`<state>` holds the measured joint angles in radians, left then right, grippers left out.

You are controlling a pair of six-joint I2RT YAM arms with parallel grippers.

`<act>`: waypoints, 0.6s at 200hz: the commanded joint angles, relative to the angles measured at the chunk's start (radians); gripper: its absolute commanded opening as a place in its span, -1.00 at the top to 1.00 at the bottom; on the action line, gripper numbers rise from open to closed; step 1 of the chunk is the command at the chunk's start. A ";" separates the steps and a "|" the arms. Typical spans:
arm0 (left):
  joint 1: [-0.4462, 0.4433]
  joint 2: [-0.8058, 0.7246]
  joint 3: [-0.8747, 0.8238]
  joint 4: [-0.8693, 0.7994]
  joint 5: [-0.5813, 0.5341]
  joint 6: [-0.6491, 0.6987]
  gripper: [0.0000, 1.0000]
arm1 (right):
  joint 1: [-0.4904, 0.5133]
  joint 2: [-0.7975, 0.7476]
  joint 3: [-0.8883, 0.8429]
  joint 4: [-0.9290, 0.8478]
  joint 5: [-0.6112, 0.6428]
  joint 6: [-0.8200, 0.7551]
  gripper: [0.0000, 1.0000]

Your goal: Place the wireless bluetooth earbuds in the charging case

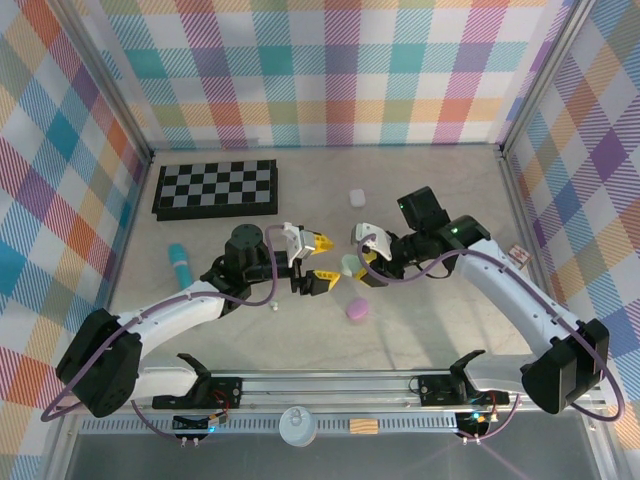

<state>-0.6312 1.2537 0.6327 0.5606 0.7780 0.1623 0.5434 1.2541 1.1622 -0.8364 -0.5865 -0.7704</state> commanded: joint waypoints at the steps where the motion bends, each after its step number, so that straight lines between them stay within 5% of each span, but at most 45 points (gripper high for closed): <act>1: 0.004 0.003 0.031 0.047 0.067 -0.014 -0.39 | 0.023 -0.024 0.046 -0.017 -0.065 -0.020 0.43; 120: -0.027 0.001 0.048 -0.001 0.131 0.002 -0.15 | 0.082 0.034 0.091 0.035 -0.031 -0.015 0.47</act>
<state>-0.6476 1.2541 0.6411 0.5690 0.8730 0.1501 0.6128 1.2747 1.2209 -0.8059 -0.5877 -0.7712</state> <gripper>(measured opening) 0.593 0.366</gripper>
